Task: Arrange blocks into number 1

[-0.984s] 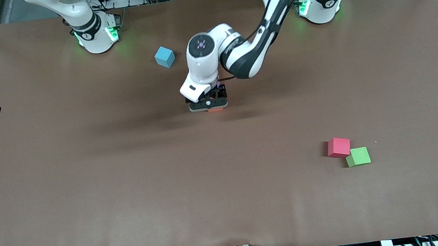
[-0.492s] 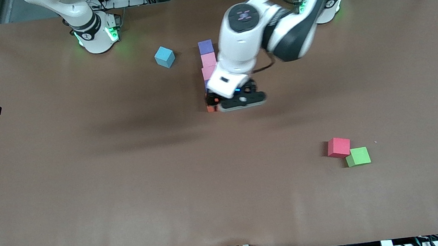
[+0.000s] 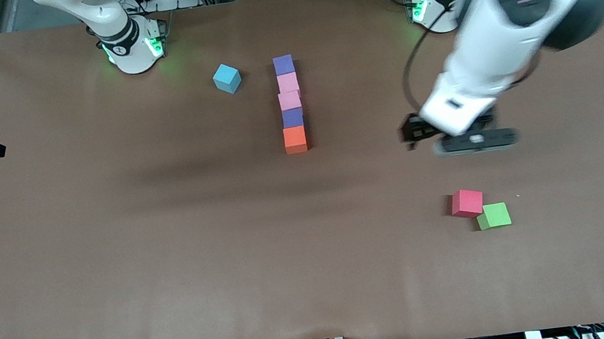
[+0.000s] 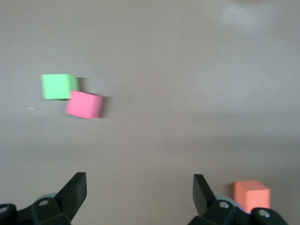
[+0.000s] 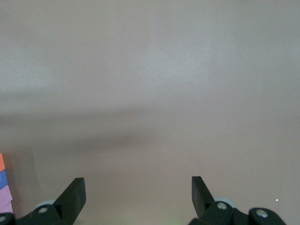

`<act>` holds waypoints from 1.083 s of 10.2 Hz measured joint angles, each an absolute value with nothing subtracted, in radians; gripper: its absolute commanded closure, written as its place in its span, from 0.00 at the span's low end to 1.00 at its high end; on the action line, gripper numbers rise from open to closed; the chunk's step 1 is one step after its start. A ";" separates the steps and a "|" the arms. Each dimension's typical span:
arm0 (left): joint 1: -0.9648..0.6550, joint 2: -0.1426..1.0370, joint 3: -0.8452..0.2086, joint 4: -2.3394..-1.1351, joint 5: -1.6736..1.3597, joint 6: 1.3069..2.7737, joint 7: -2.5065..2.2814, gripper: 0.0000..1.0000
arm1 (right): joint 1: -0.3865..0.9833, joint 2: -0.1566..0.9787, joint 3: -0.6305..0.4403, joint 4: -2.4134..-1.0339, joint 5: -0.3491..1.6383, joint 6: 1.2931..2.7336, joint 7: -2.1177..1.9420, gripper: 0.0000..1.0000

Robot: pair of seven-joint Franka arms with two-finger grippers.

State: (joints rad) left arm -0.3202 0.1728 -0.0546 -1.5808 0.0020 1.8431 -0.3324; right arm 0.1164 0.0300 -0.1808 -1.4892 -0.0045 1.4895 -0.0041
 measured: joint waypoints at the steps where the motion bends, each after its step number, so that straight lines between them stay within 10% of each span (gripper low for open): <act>1: -0.272 0.145 -0.054 -1.582 0.002 1.806 -0.261 0.00 | 0.116 0.030 -0.179 -1.489 -0.004 1.489 -0.004 0.00; 11: -0.081 -0.033 -0.058 -1.561 0.002 1.550 -0.148 0.00 | 0.116 0.030 -0.174 -1.488 -0.004 1.488 -0.004 0.00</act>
